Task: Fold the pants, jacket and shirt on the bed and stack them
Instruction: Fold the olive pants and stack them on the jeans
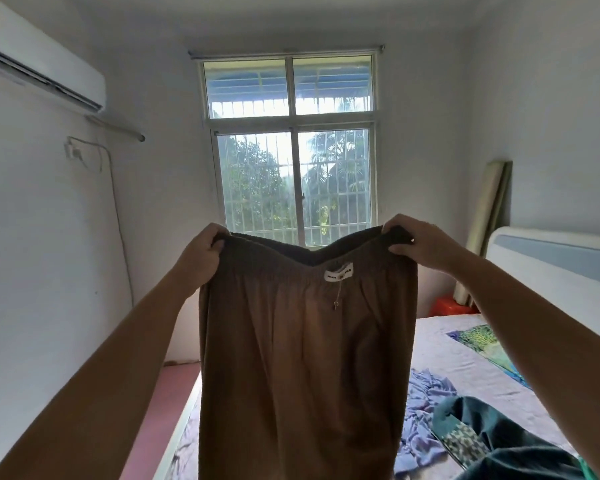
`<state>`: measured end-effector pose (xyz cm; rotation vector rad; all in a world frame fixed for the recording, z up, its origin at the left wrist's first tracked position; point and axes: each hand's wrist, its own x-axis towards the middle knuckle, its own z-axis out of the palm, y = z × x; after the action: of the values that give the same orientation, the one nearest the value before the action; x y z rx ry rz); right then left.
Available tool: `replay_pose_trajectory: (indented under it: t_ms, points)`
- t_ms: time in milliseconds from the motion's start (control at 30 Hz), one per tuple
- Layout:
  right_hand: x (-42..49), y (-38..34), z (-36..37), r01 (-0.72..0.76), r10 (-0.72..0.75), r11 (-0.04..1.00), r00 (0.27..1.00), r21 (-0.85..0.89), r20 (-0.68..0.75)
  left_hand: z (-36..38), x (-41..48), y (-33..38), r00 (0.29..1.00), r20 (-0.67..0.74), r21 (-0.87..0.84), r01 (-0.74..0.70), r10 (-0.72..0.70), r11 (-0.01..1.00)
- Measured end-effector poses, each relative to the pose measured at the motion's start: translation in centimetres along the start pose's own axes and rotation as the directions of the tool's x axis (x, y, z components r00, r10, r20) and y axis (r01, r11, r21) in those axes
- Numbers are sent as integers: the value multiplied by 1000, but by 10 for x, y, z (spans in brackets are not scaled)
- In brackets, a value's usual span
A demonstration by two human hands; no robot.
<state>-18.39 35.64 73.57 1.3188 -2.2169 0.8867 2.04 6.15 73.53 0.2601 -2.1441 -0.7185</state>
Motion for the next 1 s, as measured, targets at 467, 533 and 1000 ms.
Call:
replay_pose_trajectory:
  t_ms: [467,533,1000]
  points:
    - [-10,23,-10,75,-39,929,993,-362,108,8,-16,10,992,116,5,-59,58,998]
    - [-12,27,-9,86,-68,928,996,-362,61,10,-17,14,977,204,37,-75,66,996]
    - [-18,36,-19,29,-45,951,998,-308,-45,12,-20,4,873,485,320,-228,47,920]
